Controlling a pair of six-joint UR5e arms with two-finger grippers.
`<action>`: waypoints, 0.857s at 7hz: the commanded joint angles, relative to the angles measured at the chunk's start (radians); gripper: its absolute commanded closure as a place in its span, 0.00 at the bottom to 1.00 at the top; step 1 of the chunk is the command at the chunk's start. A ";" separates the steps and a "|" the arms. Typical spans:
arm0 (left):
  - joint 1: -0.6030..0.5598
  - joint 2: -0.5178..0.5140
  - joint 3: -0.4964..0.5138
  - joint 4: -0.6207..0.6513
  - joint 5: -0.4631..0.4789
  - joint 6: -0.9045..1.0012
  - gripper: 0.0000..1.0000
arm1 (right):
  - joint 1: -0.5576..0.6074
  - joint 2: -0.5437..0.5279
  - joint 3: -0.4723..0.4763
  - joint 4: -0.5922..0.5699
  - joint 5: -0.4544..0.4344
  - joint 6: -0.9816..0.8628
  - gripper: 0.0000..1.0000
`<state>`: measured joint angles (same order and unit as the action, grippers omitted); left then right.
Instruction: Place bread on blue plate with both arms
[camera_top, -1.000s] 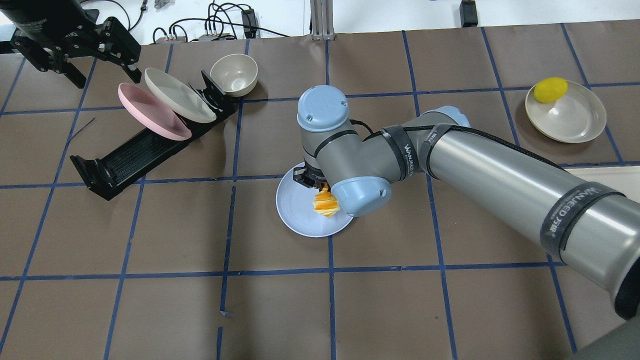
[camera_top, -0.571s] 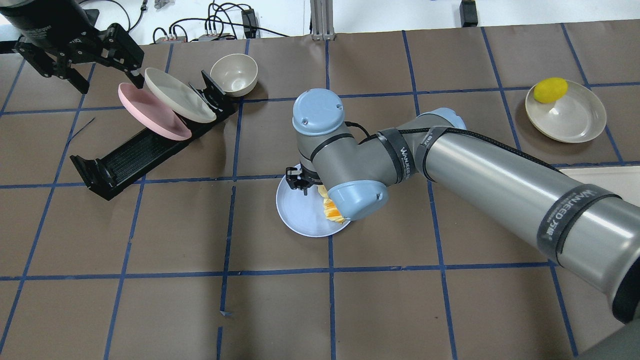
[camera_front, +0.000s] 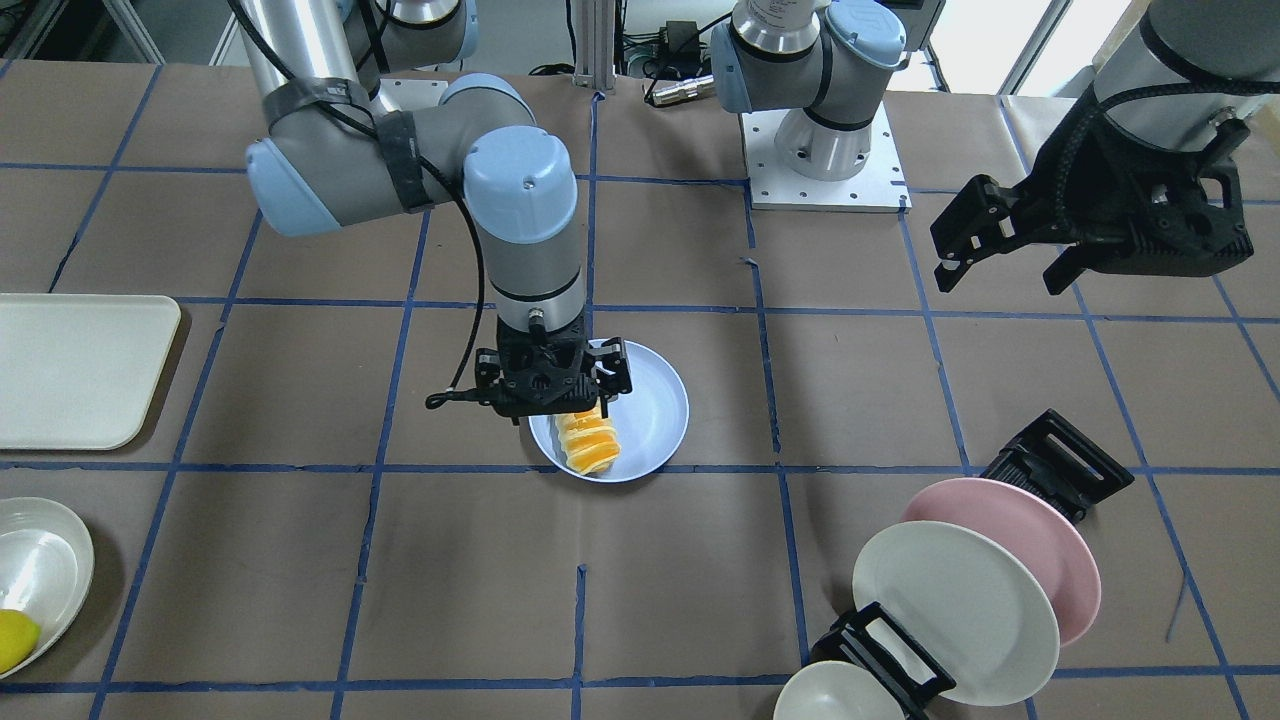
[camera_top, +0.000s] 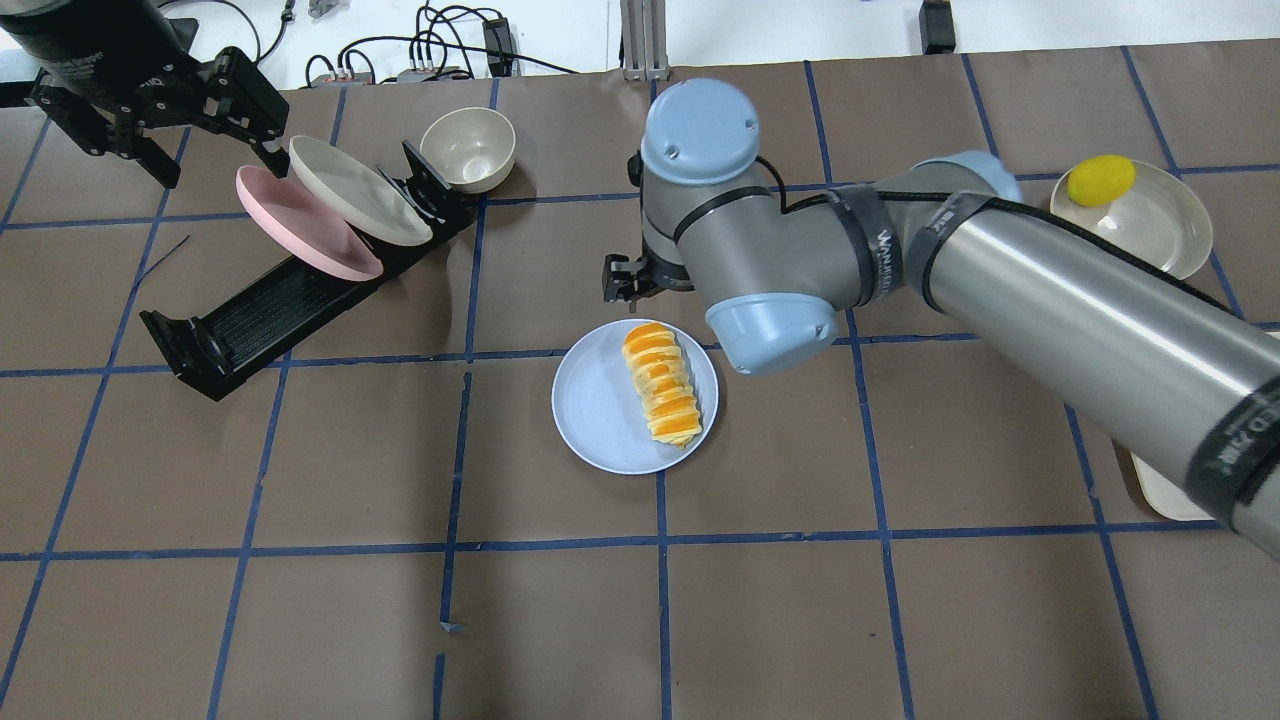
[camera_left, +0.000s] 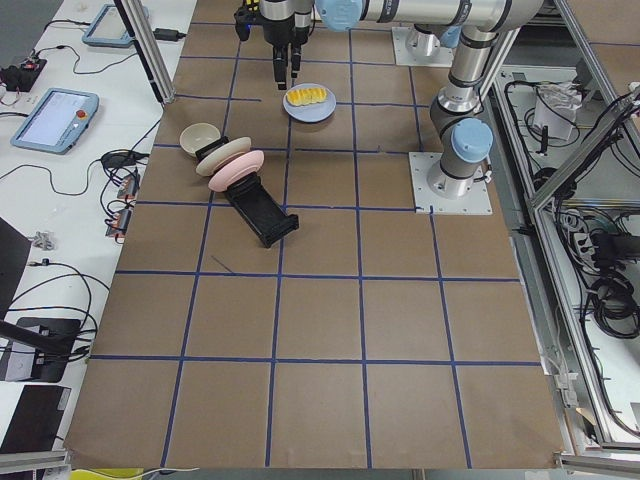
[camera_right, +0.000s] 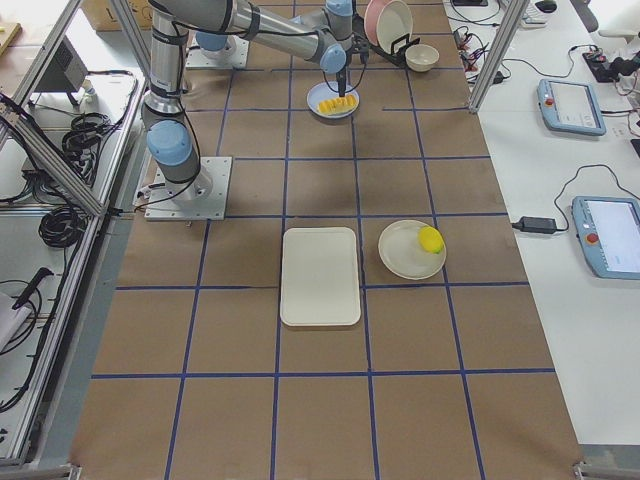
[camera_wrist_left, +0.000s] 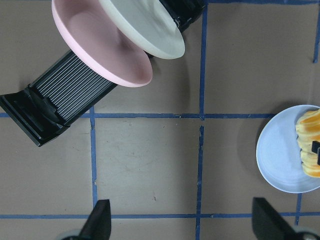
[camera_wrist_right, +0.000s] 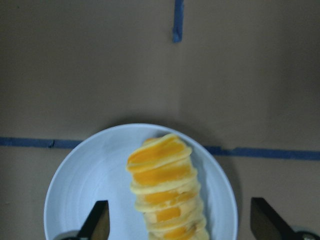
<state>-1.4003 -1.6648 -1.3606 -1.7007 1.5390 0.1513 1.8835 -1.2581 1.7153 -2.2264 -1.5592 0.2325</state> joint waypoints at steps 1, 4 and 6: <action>-0.003 0.002 -0.002 -0.005 0.000 0.001 0.00 | -0.154 -0.117 0.006 0.005 0.011 -0.125 0.00; -0.003 0.002 -0.002 0.001 -0.007 0.002 0.00 | -0.291 -0.289 0.001 0.398 0.001 -0.229 0.00; -0.002 0.002 -0.003 0.001 -0.003 0.002 0.00 | -0.338 -0.406 0.010 0.610 -0.002 -0.228 0.00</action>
<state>-1.4036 -1.6636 -1.3625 -1.6989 1.5332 0.1533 1.5775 -1.5906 1.7244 -1.7551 -1.5602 0.0122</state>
